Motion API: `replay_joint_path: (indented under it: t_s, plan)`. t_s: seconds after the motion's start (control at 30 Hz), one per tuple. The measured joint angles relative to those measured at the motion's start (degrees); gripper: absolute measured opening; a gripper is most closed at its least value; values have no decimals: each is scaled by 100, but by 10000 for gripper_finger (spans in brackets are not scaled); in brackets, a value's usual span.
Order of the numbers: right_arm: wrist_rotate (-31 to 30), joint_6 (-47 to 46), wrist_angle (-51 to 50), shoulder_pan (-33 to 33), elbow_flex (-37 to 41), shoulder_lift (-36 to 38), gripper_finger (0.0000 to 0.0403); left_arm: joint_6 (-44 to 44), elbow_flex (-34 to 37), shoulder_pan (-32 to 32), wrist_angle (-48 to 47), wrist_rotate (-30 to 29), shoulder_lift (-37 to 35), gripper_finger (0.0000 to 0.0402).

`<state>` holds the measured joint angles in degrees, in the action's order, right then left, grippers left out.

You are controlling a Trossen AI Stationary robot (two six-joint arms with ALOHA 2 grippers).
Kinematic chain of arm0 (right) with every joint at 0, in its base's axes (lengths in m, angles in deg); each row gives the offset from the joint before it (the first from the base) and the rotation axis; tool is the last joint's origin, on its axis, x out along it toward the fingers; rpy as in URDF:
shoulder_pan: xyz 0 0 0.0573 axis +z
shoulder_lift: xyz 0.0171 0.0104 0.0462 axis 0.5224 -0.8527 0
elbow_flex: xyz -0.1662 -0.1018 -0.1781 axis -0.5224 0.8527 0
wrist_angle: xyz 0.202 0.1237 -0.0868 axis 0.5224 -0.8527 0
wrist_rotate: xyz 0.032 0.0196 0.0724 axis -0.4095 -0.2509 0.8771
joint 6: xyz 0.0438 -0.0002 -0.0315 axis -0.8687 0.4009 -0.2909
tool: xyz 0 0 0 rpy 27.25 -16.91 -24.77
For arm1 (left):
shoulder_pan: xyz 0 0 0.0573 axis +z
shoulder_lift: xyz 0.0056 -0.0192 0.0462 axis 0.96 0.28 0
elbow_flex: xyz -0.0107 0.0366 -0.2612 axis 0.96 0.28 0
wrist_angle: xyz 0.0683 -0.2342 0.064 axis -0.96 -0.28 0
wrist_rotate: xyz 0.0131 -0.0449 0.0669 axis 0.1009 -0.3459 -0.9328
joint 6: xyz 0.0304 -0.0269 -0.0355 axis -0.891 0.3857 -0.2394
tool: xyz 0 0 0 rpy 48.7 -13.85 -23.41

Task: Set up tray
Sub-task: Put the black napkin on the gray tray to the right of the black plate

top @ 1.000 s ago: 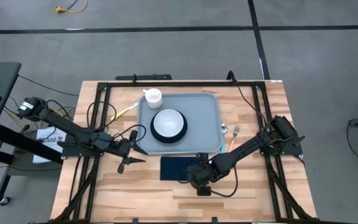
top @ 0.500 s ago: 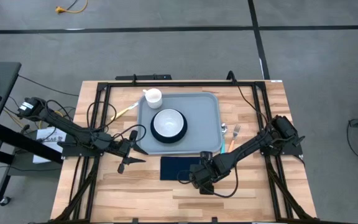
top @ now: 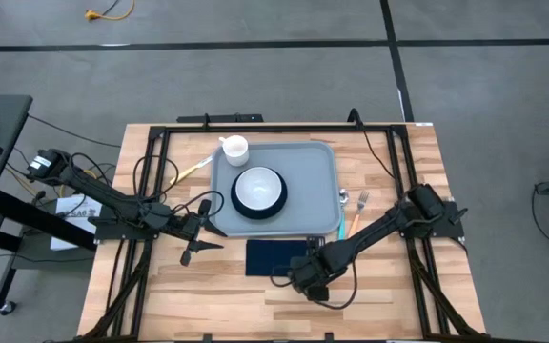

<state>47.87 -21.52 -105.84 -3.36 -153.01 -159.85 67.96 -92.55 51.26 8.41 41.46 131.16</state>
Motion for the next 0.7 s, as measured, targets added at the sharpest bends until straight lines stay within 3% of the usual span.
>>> replay_joint_path:
  t_s: [0.27, 0.53, 0.7]
  plan:
    - [-53, 7, -34, 0, -12, -112, 178, 0, 0, 0, -3, 1, 0, 135]
    - [180, -301, -198, -2, 80, 447, 18, 2, 0, 0, -4, 1, 0, 135]
    - [66, -892, -415, 89, 65, 783, 24, 2, 0, 0, -15, 1, 0, 135]
